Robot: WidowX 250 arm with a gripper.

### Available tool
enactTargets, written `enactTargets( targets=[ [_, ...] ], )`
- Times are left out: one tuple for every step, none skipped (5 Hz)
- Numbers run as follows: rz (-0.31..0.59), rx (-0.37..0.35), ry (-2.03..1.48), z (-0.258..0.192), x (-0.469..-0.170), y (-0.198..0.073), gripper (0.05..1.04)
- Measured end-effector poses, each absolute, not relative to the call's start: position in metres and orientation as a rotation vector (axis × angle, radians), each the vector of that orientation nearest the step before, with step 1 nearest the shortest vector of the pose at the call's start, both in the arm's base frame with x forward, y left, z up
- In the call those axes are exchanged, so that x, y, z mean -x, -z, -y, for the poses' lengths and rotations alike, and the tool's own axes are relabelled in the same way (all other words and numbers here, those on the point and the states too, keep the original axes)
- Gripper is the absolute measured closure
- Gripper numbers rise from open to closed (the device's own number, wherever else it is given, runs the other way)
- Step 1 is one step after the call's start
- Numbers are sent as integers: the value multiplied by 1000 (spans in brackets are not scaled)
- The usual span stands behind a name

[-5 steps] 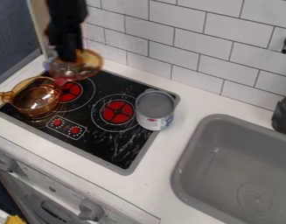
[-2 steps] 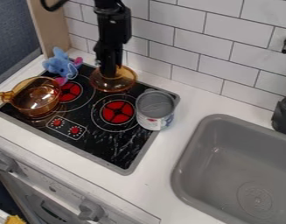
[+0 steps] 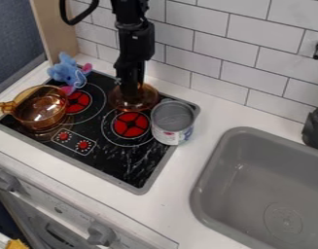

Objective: Move the lid of the orange pot

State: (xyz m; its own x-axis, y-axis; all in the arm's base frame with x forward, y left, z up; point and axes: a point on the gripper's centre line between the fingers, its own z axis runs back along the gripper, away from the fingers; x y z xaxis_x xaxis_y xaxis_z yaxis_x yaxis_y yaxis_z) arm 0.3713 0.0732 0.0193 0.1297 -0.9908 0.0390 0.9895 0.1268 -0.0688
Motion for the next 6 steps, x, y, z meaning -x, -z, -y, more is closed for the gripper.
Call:
enactTargets(
  targets=[
    [-20, 89, 1437, -73, -369, -16, 324],
    [-14, 92, 1436, -72, -369, -16, 86],
    [-11, 100, 1433, -71, -367, -17, 75],
    [24, 101, 1436, -69, -361, -30, 81],
    [88, 61, 1407, -77, -356, -58, 83],
    [132, 26, 1410, -81, -353, -77, 83]
  ],
)
